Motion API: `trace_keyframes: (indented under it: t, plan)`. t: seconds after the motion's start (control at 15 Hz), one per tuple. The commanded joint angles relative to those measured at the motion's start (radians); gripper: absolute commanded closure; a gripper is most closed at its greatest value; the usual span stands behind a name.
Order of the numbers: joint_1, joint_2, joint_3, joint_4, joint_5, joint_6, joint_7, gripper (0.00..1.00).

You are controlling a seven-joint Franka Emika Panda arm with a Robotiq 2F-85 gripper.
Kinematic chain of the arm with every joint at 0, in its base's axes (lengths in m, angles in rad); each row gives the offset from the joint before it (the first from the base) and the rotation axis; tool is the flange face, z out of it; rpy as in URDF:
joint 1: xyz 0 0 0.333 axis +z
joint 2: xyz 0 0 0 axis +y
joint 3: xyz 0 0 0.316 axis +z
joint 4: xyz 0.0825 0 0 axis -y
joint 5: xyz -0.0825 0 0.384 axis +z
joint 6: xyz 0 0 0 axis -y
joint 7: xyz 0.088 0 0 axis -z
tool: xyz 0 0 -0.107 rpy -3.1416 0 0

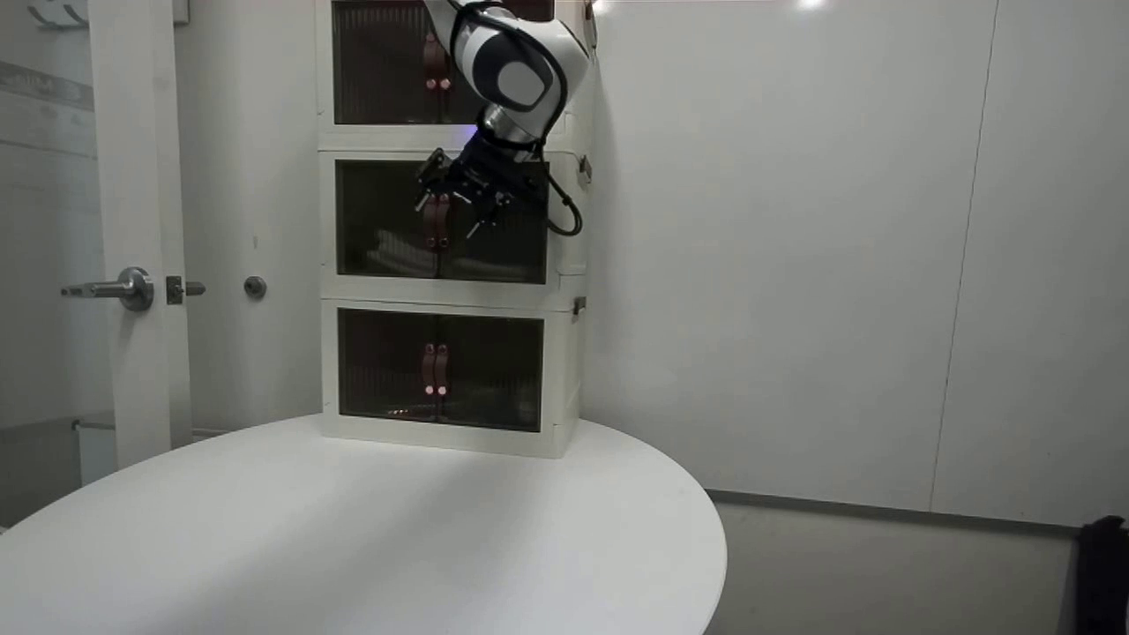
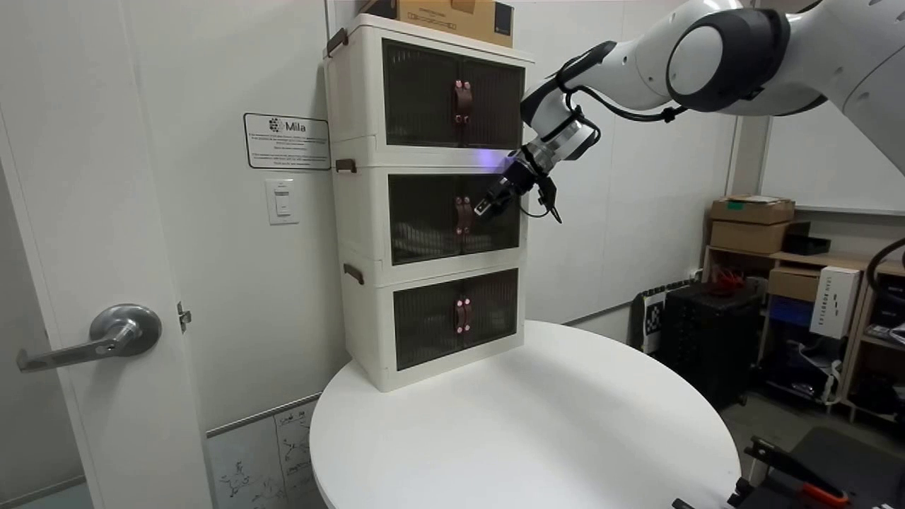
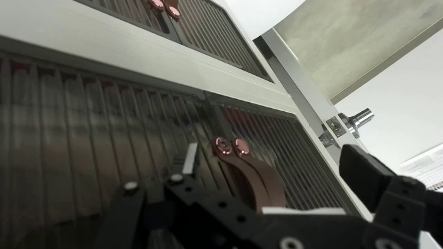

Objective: Open the doors of the second cabinet, remove one towel and put it on the table

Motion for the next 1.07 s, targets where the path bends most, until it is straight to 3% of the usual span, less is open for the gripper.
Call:
trace_keyframes:
  t: [0.0,0.27,0.33,0.47,0.87,0.93,1.0]
  plan:
    - [0.025,0.021,0.065,0.027,-0.008,0.040,0.011,0.00]
    - [0.029,-0.013,0.096,-0.009,-0.011,0.025,-0.040,0.00]
    - [0.029,-0.018,0.097,-0.013,-0.013,0.028,-0.047,0.25]
    - [0.032,-0.020,0.093,-0.016,-0.029,0.037,-0.065,0.34]
    - [0.037,-0.054,0.083,-0.059,-0.096,0.177,-0.097,0.79]
    - [0.034,-0.060,0.084,-0.064,-0.098,0.204,-0.096,0.78]
    - [0.032,-0.064,0.086,-0.069,-0.101,0.230,-0.093,0.92]
